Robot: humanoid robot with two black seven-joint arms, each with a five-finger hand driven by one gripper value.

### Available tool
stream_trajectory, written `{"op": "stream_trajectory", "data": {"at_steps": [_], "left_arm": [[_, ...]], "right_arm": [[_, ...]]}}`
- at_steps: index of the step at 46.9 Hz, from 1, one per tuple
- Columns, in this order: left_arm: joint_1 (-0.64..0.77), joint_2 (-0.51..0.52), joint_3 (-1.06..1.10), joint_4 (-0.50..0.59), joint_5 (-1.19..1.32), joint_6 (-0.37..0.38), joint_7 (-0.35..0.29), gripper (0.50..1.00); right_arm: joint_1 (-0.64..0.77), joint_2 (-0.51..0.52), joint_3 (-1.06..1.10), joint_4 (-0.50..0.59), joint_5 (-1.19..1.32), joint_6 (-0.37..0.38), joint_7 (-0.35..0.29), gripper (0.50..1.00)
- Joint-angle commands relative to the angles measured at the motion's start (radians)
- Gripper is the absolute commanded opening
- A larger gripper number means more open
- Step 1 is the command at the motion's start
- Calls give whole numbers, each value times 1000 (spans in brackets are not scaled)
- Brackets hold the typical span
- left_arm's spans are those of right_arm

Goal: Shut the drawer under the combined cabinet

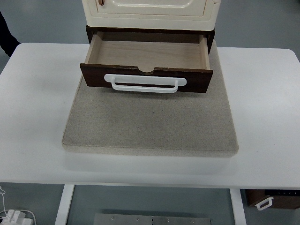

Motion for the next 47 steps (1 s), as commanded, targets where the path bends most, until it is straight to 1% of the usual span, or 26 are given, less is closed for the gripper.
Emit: {"op": "stream_trajectory", "data": {"at_steps": [1,10,19,31,41,47], "left_arm": [[-15,50,36,-71,3,-1,-1,1000],[-6,148,77,-298,58,-4,-1,1000],[7,191,82,-505,208,-4,-3,1000],[7,196,178,-738,367,-4,-3,1000],[-5,196,356,-918,442,5,-1,1000],[-15,188,481,-999,531,13,5,1000]], "right_arm": [[0,0,0,-1,0,0,1,952],[0,0,0,-1,0,0,1,952],[0,0,0,0,0,0,-1,952],[0,0,0,0,0,0,1,952],[0,0,0,0,0,0,-1,952],[0,0,0,0,0,0,-1,952]]}}
